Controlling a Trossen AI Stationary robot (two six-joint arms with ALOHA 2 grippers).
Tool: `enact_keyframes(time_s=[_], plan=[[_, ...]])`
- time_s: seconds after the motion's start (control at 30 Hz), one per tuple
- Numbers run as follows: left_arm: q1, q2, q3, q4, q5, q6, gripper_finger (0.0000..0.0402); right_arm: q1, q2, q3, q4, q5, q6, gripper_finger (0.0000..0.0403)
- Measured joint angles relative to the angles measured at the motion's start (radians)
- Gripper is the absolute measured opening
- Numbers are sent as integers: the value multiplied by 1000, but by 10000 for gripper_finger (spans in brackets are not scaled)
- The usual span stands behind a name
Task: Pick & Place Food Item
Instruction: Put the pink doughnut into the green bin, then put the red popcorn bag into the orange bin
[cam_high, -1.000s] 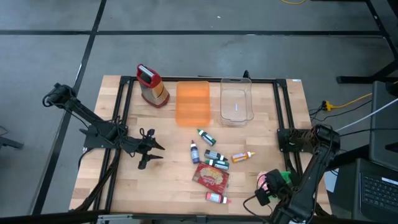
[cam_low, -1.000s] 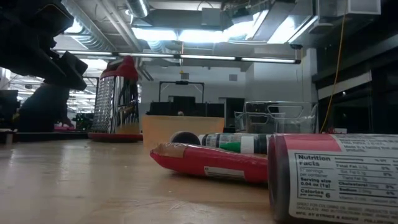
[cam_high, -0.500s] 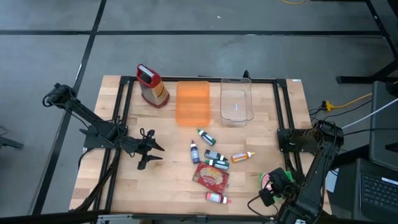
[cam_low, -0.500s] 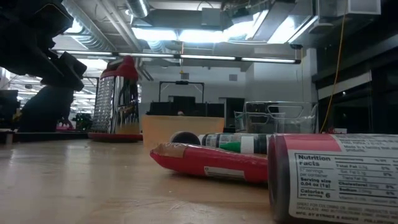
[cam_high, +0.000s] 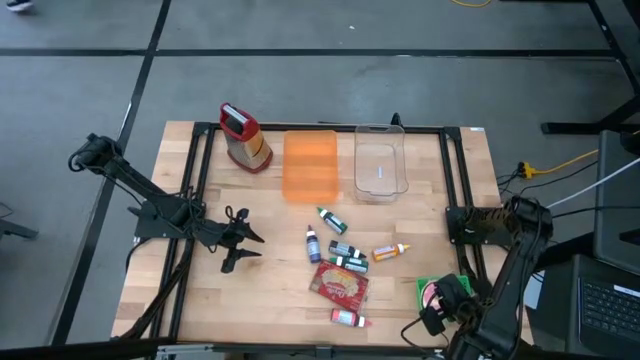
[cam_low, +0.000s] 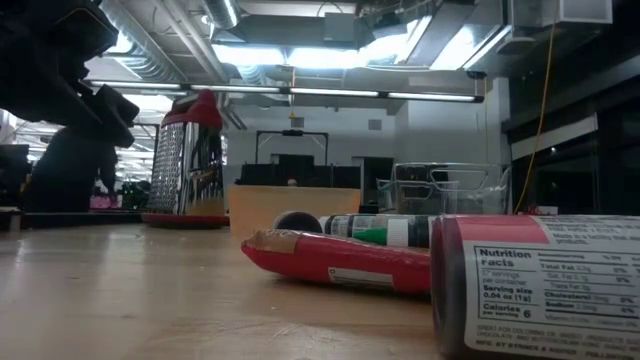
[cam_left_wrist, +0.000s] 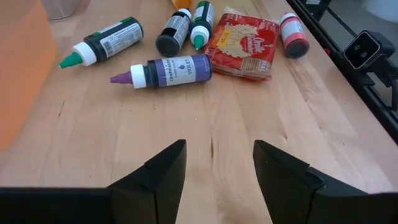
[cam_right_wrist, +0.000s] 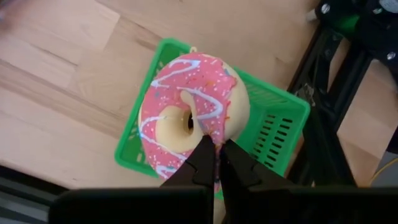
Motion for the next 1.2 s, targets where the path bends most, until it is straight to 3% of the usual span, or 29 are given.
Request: enact_keyframes(time_s=[0.33,0.5,0.87,1.1,1.2], plan=[[0,0,0,-16,2,1,182,1,60,-1,35,-26,-2,15],[0,0,0,-16,21,7,182,-3,65,-1,18,-91,-12,71],[0,0,0,-15,30,10,182,-3,65,-1,21,-74,-8,222],[0,0,0,-15,26,11,182,-3,65,-1,-6,-67,0,253],[0,0,0,-13,26,19,182,-3,64,11,-21,-10,3,253]])
